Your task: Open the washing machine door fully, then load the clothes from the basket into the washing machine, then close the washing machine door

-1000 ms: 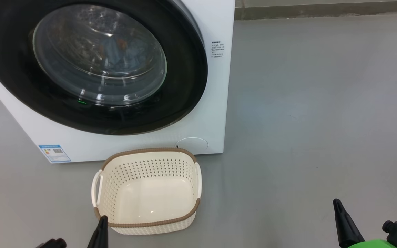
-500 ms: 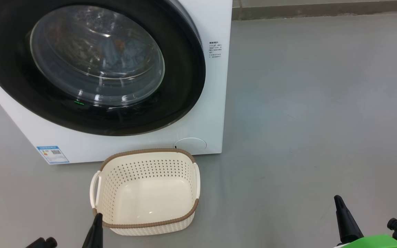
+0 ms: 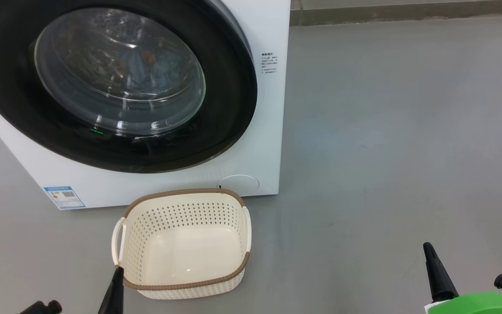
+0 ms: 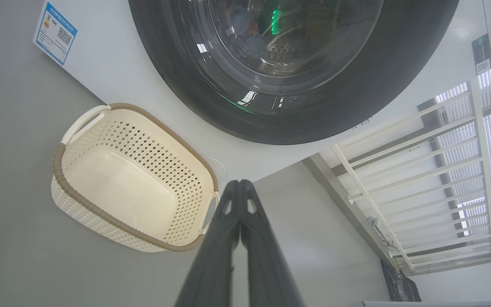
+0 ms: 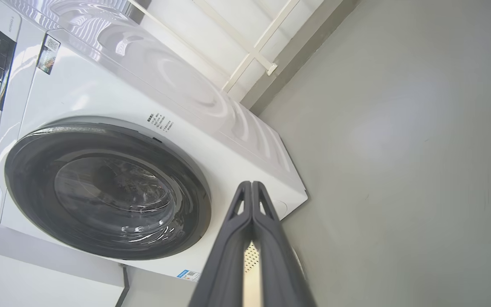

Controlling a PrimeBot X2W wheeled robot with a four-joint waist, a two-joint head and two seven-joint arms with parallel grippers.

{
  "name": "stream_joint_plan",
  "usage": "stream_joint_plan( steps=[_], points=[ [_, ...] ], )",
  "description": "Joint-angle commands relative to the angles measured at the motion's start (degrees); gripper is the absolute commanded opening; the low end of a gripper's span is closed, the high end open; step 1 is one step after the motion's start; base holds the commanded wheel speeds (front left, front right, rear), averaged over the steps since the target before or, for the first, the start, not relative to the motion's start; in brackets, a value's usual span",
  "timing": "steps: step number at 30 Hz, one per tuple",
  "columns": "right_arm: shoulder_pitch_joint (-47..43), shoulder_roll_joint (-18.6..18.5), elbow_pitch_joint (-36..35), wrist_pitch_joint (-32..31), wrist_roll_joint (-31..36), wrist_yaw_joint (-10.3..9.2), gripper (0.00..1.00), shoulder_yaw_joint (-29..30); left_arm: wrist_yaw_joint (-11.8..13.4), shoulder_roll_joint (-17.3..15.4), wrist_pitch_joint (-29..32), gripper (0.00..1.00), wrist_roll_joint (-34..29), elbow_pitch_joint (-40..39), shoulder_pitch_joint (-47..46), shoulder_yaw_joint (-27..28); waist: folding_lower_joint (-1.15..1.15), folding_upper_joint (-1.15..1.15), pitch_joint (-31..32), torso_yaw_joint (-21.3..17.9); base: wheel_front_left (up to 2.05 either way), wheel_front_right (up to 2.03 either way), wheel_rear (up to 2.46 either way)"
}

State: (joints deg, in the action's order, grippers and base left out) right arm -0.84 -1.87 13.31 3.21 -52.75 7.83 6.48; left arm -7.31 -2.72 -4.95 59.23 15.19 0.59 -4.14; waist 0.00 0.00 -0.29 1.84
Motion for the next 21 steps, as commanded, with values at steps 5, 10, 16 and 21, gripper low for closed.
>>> stream_joint_plan(
  steps=[5, 10, 16, 21],
  points=[
    [2.7, -0.6, -1.1, -1.1, -4.4, -0.19, 0.00, -0.4, -0.1, -1.0, 0.9, 0.00, 3.8, -1.2, -3.2, 2.0, 0.00, 0.00, 0.0, -0.2, 0.00, 0.00, 0.00],
    [3.1, -0.7, -0.9, -1.9, -7.6, -0.20, 0.00, -0.4, -0.1, -1.0, 1.7, 0.00, 6.7, -1.2, -3.5, 2.6, 0.00, 0.00, 0.0, -0.3, 0.00, 0.00, 0.00],
    [3.6, -0.7, -0.7, -2.8, -11.5, -0.22, 0.00, -0.3, -0.1, -1.1, 2.7, 0.00, 10.1, -1.2, -3.9, 3.4, 0.00, 0.00, 0.0, -0.5, 0.00, 0.00, 0.00],
    [3.9, -0.7, -0.6, -3.5, -14.1, -0.23, 0.00, -0.3, -0.1, -1.1, 3.4, 0.00, 12.3, -1.2, -4.1, 3.9, 0.00, 0.00, 0.0, -0.6, 0.00, 0.00, 0.00]
  ],
)
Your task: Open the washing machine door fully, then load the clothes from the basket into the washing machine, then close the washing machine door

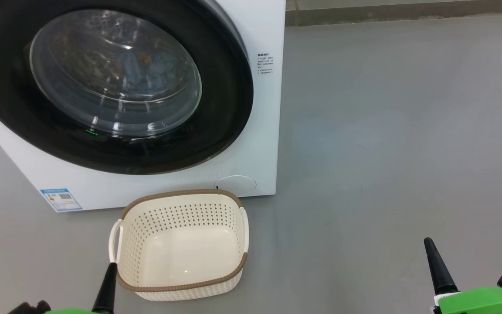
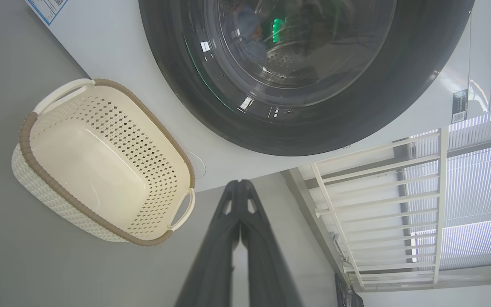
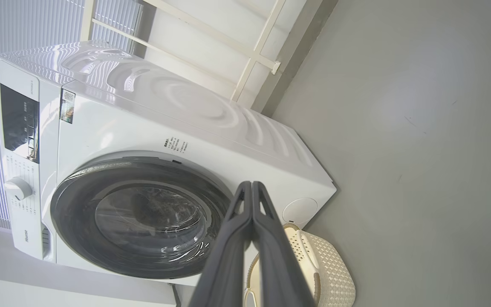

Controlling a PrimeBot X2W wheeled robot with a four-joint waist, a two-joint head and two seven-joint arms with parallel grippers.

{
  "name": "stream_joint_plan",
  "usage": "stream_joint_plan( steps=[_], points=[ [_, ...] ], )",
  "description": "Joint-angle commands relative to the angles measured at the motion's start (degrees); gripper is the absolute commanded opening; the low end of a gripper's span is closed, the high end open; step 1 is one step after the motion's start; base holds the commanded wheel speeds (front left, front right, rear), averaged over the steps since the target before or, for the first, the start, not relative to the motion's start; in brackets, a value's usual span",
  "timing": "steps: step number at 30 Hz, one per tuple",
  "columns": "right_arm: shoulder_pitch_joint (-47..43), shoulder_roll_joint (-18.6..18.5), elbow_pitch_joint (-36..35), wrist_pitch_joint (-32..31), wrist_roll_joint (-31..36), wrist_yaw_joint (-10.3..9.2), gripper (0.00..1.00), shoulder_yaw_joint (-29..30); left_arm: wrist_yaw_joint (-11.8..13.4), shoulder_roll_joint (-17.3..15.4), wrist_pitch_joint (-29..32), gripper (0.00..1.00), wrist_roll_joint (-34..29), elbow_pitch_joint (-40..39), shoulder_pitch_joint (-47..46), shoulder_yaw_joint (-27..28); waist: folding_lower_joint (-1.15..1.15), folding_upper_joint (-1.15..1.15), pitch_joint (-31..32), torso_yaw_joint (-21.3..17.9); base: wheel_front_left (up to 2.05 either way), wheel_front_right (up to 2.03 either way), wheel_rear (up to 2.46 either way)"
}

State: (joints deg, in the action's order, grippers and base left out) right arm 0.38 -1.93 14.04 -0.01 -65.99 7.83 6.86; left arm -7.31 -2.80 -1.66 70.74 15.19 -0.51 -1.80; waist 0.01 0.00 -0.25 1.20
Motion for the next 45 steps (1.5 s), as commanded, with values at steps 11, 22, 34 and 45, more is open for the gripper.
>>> stream_joint_plan(
  steps=[11, 22, 34, 45],
  points=[
    [3.6, -0.8, -0.9, -2.0, -8.0, -0.26, 0.00, -0.6, -0.1, -1.1, 2.0, 0.00, 7.0, -1.2, -3.7, 3.0, 0.00, 0.00, 0.0, -0.3, 0.00, 0.00, 0.00],
    [4.5, -0.8, -0.5, -3.9, -15.7, -0.29, 0.00, -0.5, -0.2, -1.2, 4.0, 0.00, 13.8, -1.2, -4.5, 4.5, 0.00, 0.00, 0.0, -0.7, 0.00, 0.00, 0.00],
    [5.5, -0.9, -0.1, -5.8, -23.5, -0.33, 0.00, -0.4, -0.2, -1.3, 6.1, 0.00, 20.5, -1.2, -5.3, 6.1, 0.00, 0.00, 0.1, -1.1, 0.00, 0.00, 0.00],
    [5.8, -0.9, 0.0, -6.5, -26.2, -0.34, 0.00, -0.3, -0.2, -1.2, 6.9, 0.00, 22.7, -1.2, -5.5, 6.8, 0.00, 0.00, 0.1, -1.2, 0.00, 0.00, 0.00]
  ],
)
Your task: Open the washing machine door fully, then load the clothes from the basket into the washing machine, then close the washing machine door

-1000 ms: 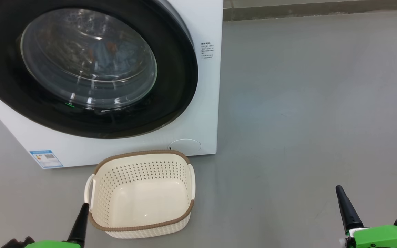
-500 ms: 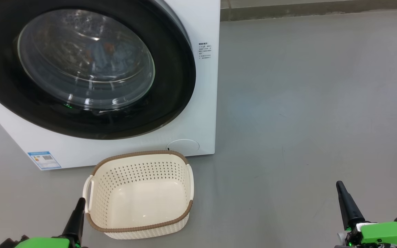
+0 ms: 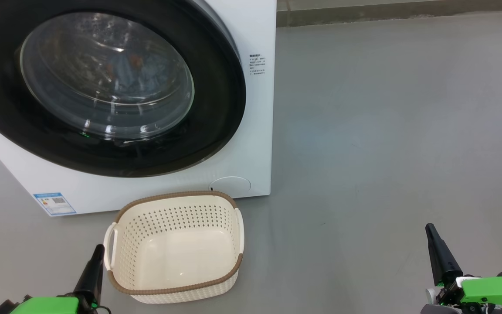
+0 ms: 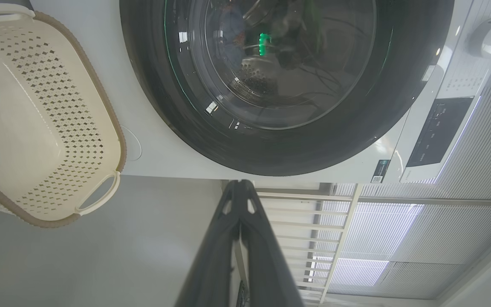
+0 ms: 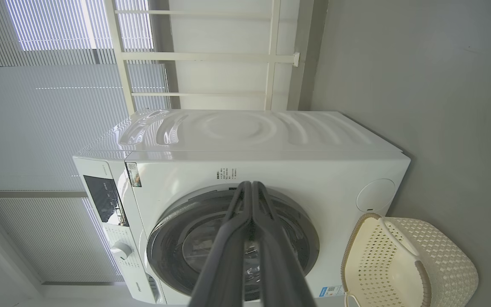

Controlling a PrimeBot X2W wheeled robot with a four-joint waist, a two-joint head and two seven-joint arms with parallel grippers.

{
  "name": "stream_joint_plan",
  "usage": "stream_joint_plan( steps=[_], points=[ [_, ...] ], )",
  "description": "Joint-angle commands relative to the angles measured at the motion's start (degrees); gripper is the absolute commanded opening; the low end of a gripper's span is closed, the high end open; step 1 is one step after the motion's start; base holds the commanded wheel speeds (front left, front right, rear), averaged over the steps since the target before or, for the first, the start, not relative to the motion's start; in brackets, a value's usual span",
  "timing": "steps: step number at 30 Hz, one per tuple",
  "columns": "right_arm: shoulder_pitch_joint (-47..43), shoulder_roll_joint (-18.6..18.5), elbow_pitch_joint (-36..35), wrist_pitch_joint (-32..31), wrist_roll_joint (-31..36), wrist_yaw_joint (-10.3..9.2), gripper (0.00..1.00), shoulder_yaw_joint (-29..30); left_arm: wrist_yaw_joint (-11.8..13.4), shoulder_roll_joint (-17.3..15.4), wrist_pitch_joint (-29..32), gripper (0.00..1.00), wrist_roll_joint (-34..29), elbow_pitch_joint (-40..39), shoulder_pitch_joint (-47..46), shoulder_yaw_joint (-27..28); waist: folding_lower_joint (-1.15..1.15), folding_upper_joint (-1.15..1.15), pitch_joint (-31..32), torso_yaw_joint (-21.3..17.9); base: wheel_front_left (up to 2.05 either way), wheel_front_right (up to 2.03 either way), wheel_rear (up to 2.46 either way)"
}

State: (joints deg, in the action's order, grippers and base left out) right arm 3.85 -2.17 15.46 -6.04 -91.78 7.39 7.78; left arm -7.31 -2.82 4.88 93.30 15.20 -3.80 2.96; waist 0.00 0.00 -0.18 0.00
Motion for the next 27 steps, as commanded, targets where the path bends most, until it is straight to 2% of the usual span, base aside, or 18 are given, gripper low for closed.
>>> stream_joint_plan(
  steps=[1, 27],
  points=[
    [2.3, -0.7, -1.4, -0.4, -0.4, 0.10, 0.00, -1.3, -0.2, -1.2, 0.4, 0.00, 0.1, -1.2, -2.3, 2.0, 0.00, 0.00, 0.0, 0.0, 0.00, 0.00, 0.00],
    [2.3, -0.7, -1.4, -0.4, -0.4, 0.10, 0.00, -1.3, -0.2, -0.8, 0.7, 0.00, -0.2, -1.2, -2.3, 2.5, 0.00, 0.00, 0.0, 0.0, 0.00, 0.00, 0.00]
  ],
)
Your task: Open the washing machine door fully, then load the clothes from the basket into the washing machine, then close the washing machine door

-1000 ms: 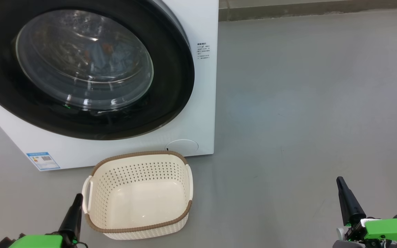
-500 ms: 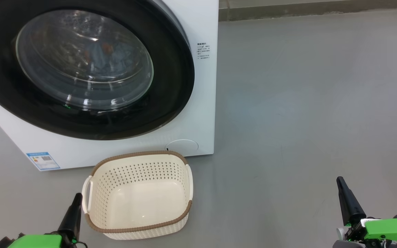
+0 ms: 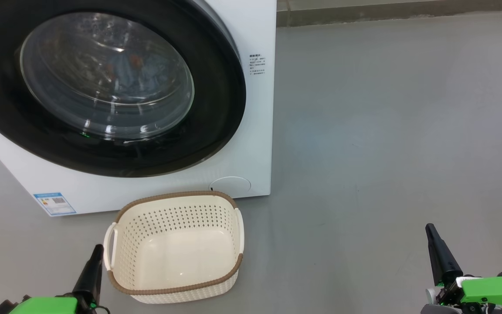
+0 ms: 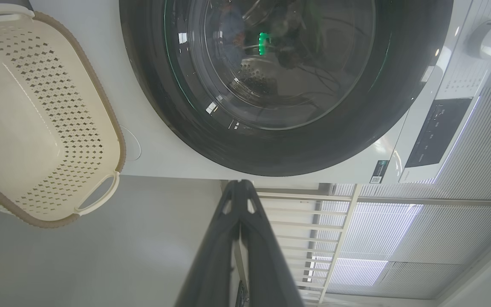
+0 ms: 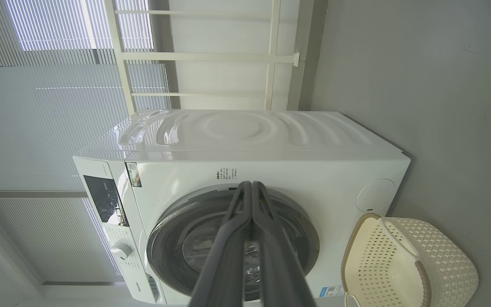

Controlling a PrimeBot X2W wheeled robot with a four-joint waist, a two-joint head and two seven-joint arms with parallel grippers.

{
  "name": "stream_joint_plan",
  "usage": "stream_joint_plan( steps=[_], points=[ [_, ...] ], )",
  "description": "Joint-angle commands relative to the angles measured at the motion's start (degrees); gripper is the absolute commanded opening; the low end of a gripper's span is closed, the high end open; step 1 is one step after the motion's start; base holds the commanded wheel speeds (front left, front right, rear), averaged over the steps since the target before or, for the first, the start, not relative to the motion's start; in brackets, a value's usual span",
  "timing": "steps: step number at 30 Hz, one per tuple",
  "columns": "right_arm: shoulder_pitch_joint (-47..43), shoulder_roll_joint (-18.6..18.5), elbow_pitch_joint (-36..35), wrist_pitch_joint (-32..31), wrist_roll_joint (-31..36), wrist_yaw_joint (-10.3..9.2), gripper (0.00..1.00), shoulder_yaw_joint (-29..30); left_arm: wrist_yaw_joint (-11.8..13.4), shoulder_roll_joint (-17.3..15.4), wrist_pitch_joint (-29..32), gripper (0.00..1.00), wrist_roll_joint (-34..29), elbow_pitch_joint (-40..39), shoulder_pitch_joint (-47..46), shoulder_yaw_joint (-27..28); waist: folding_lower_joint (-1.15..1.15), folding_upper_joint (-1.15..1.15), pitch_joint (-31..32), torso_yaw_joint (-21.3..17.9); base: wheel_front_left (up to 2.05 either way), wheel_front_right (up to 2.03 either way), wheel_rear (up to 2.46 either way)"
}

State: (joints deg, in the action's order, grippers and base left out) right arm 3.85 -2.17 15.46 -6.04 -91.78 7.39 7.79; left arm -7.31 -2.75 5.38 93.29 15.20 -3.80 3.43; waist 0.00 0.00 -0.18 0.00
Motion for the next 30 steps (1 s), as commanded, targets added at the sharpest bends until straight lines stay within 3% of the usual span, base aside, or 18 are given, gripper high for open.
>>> stream_joint_plan(
  steps=[1, 30],
  points=[
    [2.3, -0.7, -1.4, -0.4, -0.4, 0.10, 0.00, -1.3, -0.2, -0.9, 0.3, 0.00, -0.2, -1.2, -2.3, 2.0, 0.00, 0.00, 0.0, 0.0, 0.00, 0.00, 0.00],
    [2.3, -0.7, -1.4, -0.4, -0.4, 0.10, 0.00, -1.3, -0.2, -0.7, 0.5, 0.00, -0.5, -1.2, -2.3, 2.4, 0.00, 0.00, 0.0, 0.0, 0.00, 0.00, 0.00]
  ],
)
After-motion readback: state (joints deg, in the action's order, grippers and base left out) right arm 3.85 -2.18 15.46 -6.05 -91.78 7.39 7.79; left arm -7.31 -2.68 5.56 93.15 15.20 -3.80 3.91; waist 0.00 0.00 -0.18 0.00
